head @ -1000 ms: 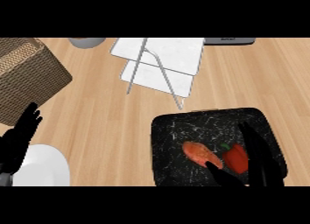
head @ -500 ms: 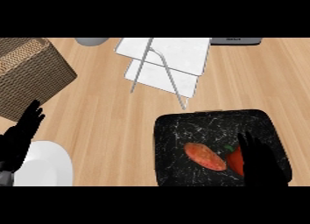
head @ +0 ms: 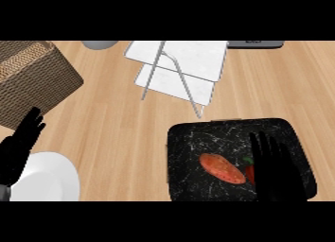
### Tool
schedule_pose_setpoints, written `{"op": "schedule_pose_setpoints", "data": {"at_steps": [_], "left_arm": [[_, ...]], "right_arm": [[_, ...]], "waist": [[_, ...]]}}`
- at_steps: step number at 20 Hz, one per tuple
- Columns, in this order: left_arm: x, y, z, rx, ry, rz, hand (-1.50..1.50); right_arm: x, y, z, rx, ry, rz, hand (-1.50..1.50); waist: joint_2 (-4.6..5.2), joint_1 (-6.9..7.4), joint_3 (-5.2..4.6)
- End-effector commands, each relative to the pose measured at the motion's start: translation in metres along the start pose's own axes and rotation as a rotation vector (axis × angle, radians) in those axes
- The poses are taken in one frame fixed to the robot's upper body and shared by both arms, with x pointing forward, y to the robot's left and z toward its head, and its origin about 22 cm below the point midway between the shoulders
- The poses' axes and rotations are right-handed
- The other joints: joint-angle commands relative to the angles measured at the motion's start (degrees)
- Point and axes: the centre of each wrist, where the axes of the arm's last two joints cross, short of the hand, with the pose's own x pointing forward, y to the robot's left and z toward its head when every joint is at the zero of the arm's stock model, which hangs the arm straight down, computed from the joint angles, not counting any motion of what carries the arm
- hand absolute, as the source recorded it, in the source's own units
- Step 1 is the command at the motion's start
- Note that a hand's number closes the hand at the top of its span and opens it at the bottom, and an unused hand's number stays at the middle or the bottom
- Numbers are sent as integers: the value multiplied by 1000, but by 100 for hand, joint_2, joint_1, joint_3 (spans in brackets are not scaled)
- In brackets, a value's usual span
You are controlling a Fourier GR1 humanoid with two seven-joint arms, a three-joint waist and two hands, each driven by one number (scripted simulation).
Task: Pick the bell pepper from the tray and place it in the tiered shelf
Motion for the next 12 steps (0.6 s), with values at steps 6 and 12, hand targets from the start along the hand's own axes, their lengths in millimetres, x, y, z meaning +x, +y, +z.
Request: {"op": "schedule_pose_setpoints", "data": {"at_steps": [6, 12], "left_arm": [[-2, 9, -4, -6, -1, 4, 0], [-7, 10, 1, -7, 0, 14, 0]], "right_arm": [[-3, 20, -35, 45, 130, 92, -150], [-11, 22, -43, 45, 97, 94, -150]], "waist": [[4, -8, 9], [0, -14, 9]]}}
